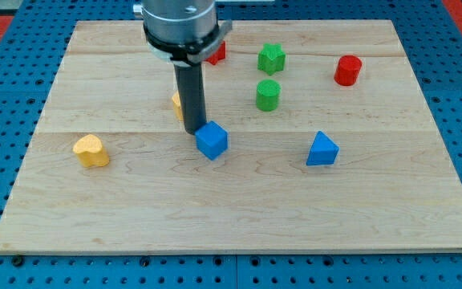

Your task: Move the triangle towards the right

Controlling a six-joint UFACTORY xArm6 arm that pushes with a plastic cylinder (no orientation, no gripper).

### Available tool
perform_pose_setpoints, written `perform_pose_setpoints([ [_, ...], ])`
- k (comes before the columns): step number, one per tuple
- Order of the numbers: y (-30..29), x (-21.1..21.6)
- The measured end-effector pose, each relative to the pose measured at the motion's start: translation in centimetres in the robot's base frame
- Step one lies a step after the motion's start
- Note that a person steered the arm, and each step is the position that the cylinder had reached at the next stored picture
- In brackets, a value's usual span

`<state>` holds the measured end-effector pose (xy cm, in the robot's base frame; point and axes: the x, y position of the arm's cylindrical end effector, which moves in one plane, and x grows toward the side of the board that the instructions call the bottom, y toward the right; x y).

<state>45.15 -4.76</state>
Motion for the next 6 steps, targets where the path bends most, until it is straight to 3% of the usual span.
perform_pose_setpoints([
  [1, 0.5, 3.4],
  [2, 2.5, 0.2],
  [3, 9.2, -0.3],
  [5, 21.9, 2.6],
  [6, 19.2, 2.8],
])
